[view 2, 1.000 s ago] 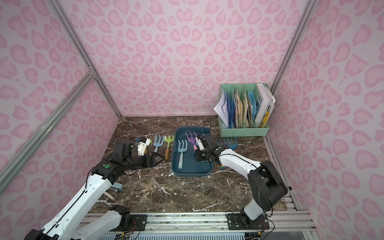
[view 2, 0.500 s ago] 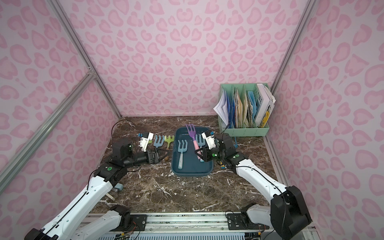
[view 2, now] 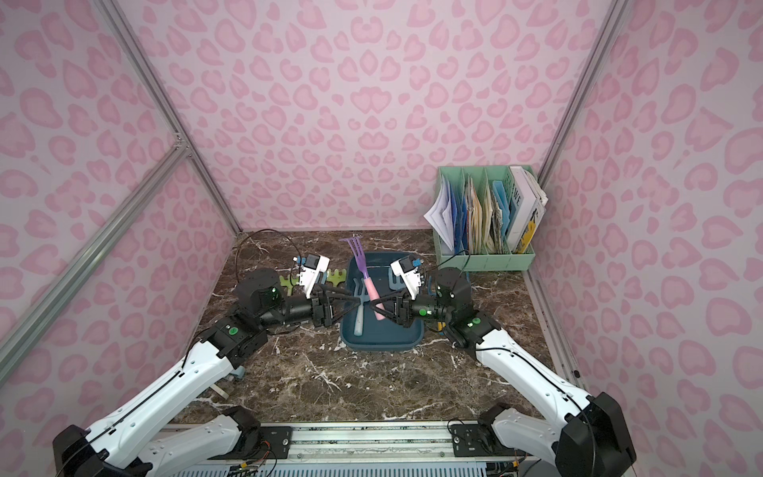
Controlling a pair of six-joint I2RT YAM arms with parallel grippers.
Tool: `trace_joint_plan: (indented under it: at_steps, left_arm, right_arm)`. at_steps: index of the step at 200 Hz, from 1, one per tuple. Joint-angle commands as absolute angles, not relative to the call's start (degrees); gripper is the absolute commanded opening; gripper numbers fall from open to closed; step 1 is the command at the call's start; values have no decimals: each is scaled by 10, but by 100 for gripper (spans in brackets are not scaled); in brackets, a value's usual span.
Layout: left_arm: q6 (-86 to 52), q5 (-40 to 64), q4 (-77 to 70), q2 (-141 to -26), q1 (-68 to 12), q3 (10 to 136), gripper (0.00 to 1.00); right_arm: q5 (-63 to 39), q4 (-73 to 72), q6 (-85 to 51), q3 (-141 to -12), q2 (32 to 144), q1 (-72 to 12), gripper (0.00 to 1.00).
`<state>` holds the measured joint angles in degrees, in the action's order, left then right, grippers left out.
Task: Take the hand rake out of the storage box
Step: Place the rake at the center of the board.
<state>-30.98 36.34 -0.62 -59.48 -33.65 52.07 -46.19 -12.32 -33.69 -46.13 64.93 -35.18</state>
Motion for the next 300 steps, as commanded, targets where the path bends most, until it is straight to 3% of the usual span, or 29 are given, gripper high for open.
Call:
trace_joint_plan:
  at_steps: [1,132,246,270,300]
  left_arm:
    - [-281,367,-58,-591,-346,529,65]
    - [-335,390,-159,-613,-364,551,50]
    - [-343,393,-162,-620,-373,552,16]
    - [-341,391,-156,-621,-373,554,8]
    - [-315,367,-91,-613,-373,567,5]
  right_arm:
    - [-483,-171,-359,-463,640,-357,12]
    - [-488,-202,-380,-467,597,-387,11]
    - [-468,-190,-375,-463,584,-387,13]
    - [-461,-181,-370,-464,582,-388,17]
    - [-436,-150,-354,-467,574,-387,31]
